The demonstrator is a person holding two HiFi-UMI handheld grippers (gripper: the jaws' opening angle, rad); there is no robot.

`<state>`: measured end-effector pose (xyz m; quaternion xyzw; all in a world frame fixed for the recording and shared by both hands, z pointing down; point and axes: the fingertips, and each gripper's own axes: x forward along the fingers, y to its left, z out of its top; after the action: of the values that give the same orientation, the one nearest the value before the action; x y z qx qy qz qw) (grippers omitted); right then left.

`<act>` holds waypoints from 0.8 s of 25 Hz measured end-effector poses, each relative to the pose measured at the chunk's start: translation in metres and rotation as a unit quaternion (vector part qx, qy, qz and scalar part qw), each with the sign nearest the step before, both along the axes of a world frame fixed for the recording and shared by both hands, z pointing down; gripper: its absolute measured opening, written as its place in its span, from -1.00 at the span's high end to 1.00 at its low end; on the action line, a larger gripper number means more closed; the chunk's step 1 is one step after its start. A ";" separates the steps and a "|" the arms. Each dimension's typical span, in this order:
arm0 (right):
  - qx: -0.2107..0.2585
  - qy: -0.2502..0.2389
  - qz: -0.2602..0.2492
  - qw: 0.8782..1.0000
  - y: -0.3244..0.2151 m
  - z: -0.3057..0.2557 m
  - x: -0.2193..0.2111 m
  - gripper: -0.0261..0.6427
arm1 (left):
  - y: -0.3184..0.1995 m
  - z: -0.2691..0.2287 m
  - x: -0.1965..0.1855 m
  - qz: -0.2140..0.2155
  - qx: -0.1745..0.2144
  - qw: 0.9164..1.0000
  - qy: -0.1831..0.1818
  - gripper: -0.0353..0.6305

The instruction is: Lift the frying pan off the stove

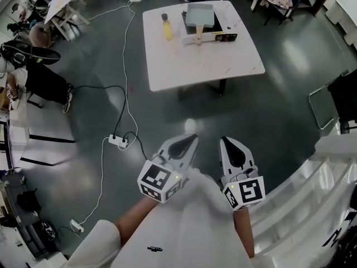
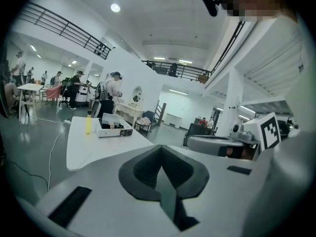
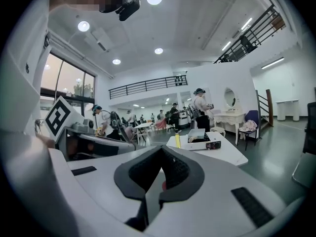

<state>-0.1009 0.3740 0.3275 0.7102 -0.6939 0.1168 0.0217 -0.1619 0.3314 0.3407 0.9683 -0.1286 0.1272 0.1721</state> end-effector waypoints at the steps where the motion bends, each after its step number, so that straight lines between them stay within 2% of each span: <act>1: 0.000 0.000 0.002 1.000 -0.009 0.001 0.008 0.93 | -0.009 0.003 0.007 0.000 -0.002 1.000 -0.003 0.89; 5: -0.002 0.010 0.007 1.000 -0.054 0.005 0.043 0.93 | -0.054 0.007 0.039 -0.002 -0.011 1.000 -0.008 0.89; 10: -0.010 -0.005 0.016 1.000 -0.125 0.007 0.087 0.93 | -0.125 0.005 0.083 0.006 -0.015 1.000 -0.012 0.89; 20: -0.025 0.004 0.029 0.999 -0.261 0.004 0.163 0.93 | -0.265 -0.007 0.163 0.024 -0.024 0.999 -0.002 0.89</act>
<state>0.0621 0.1131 0.3320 0.7297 -0.6697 0.1320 0.0391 0.0009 0.0665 0.3334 0.9666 -0.1022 0.1362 0.1918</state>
